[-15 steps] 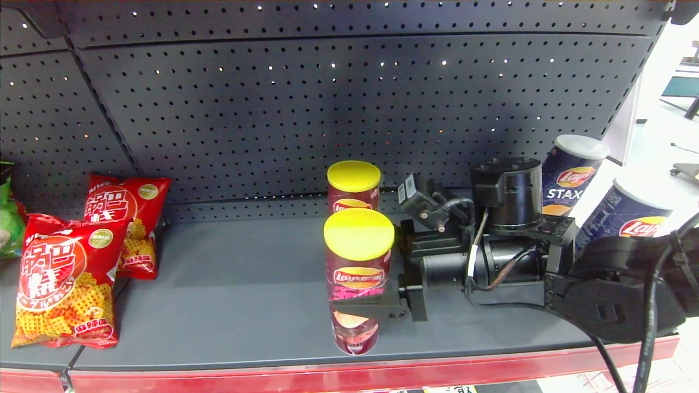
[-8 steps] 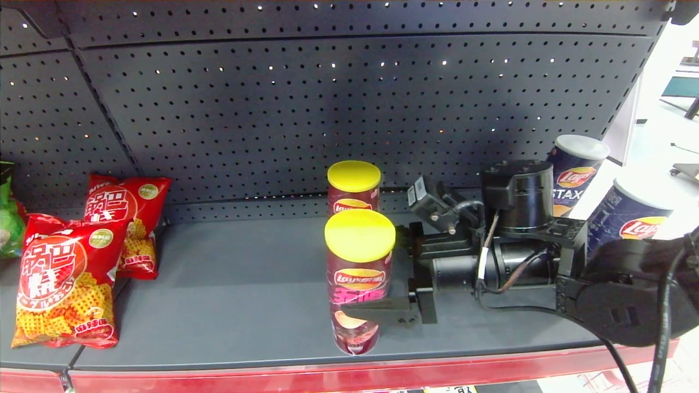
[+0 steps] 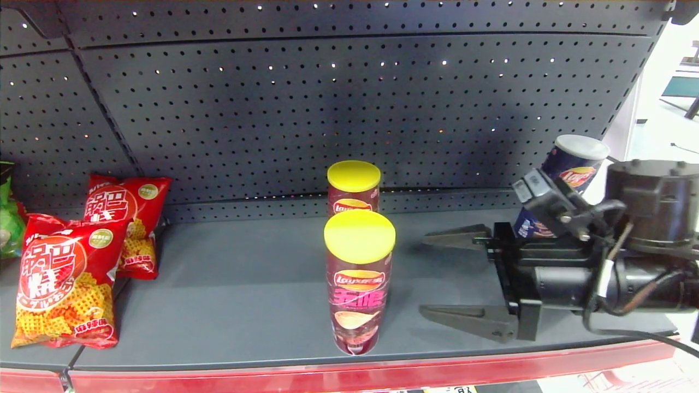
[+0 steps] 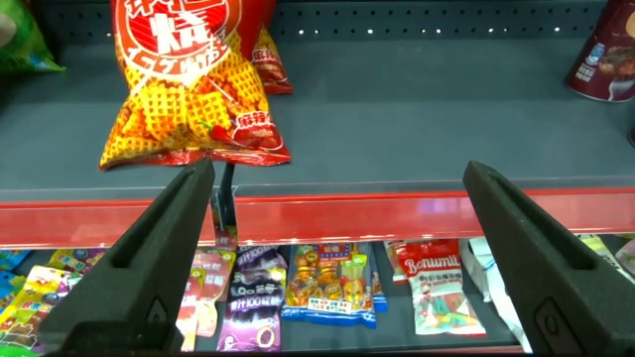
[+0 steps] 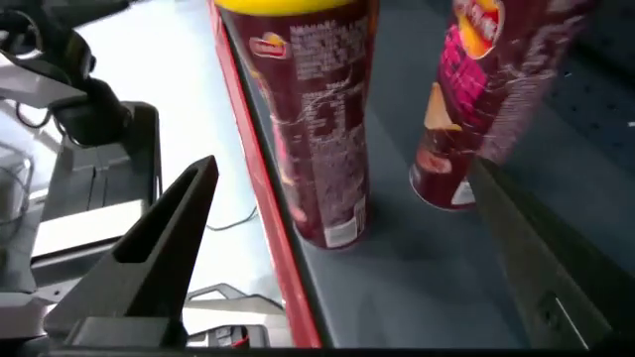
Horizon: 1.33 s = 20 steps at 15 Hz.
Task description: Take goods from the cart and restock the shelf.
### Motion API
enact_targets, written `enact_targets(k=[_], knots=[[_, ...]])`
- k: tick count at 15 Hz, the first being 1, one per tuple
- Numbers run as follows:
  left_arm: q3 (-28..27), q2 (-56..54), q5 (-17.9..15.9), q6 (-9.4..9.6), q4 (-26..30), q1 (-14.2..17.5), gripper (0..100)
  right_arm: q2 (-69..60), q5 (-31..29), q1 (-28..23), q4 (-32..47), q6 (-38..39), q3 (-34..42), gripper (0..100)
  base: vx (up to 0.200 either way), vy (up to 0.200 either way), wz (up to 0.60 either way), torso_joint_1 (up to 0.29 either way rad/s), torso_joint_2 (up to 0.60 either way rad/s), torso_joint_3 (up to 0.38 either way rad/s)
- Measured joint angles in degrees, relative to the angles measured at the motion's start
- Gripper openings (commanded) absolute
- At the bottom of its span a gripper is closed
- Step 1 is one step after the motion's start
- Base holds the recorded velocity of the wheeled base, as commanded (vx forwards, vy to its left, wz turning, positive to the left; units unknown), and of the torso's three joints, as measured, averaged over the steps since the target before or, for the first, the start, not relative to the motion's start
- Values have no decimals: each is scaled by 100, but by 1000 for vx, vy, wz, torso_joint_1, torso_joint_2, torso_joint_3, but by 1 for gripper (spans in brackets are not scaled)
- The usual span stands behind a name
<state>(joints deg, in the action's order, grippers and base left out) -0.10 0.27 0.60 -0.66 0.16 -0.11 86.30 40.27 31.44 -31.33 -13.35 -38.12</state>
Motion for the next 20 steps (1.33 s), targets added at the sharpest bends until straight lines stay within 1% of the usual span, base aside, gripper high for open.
enact_targets(k=[2, 5, 8, 9, 11, 12, 13, 15, 16, 18, 19, 20], knots=[[0, 0, 0, -2, 2, 4, 100, -713, -52, -182, 16, 110, 477, 100, 0, 0, 0, 0, 0, 0], [0, 0, 0, 0, 0, 1, 100, -2131, -184, -853, 99, 317, 1282, 100, 0, 0, 0, 0, 0, 0], [0, 0, 0, 0, 2, 1, 100, -3633, -501, -1604, 758, 678, 1660, 100, 0, 0, 0, 0, 0, 0], [0, 0, -2, 0, 2, 1, 100, -4155, -817, -1869, 961, 846, 1790, 100, 0, 0, 0, 0, 0, 0], [0, 0, 0, 0, 2, 1, 100, -4990, -1810, -2398, 1130, 1213, 2253, 100, 0, 0, 0, 0, 0, 0], [0, 0, 0, 0, 2, 4, 100, -5326, -2275, -2564, 1113, 1351, 2531, 100, 0, 0, 0, 0, 0, 0], [0, 0, 2, 0, 2, 0, 100, -5681, -2833, -2660, 1278, 1485, 2795, 100, 0, 0, 0, 0, 0, 0], [0, 0, 0, 0, 2, 1, 100, -6223, -3792, -2659, 2009, 1606, 3074, 100, 0, 0, 0, 0, 0, 0], [0, 0, 0, 0, 2, 4, 100, -6404, -3967, -2643, 2220, 1602, 3154, 100, 0, 0, 0, 0, 0, 0], [0, 0, 0, 1, 2, 0, 100, -6671, -4006, -2678, 2148, 1537, 3466, 100, 0, 0, 0, 0, 0, 0], [0, 2, 0, 0, 2, 1, 100, -6836, -3969, -2816, 2159, 1520, 3625, 100, 0, 0, 0, 0, 0, 0], [0, 2, -2, 0, 2, 4, 100, -7016, -3942, -2977, 2389, 1501, 3708, 100, 0, 0, 0, 0, 0, 0]])
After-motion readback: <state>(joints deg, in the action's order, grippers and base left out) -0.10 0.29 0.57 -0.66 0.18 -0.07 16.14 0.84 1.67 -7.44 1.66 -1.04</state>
